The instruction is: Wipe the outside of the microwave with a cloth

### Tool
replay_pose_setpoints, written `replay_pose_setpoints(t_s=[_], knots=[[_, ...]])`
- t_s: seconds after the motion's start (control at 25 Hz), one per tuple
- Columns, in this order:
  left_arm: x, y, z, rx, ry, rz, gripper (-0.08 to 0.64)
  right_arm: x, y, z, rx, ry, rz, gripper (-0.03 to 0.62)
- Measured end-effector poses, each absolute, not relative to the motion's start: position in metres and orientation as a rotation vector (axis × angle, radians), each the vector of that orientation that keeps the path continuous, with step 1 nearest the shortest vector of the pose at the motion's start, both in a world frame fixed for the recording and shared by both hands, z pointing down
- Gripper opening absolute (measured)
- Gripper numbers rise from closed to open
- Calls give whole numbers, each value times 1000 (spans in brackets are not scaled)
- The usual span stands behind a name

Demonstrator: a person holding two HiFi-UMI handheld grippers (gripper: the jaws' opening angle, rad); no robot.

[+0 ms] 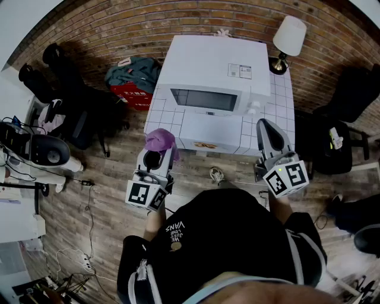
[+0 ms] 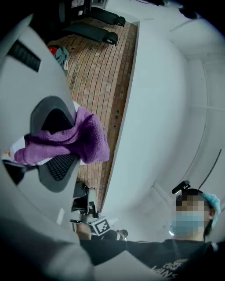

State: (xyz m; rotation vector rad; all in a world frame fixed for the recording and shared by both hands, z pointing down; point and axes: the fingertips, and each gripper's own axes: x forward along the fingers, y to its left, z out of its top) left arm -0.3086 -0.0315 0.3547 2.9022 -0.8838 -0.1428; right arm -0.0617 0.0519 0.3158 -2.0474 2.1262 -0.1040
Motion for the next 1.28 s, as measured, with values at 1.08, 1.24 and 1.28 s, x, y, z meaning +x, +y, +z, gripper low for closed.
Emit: replay_pose_setpoints(t_s=[1.08, 1.24, 1.28], knots=[[-246, -126, 351, 2957, -734, -135, 132, 7, 12, 314, -2115, 1929, -116, 0], [-231, -148, 345, 2956, -719, -101, 132, 33, -5, 314, -2099, 1931, -120, 0], [-230, -154, 342, 2964, -730, -85, 132, 37, -9, 315, -2092, 1937, -123, 0]])
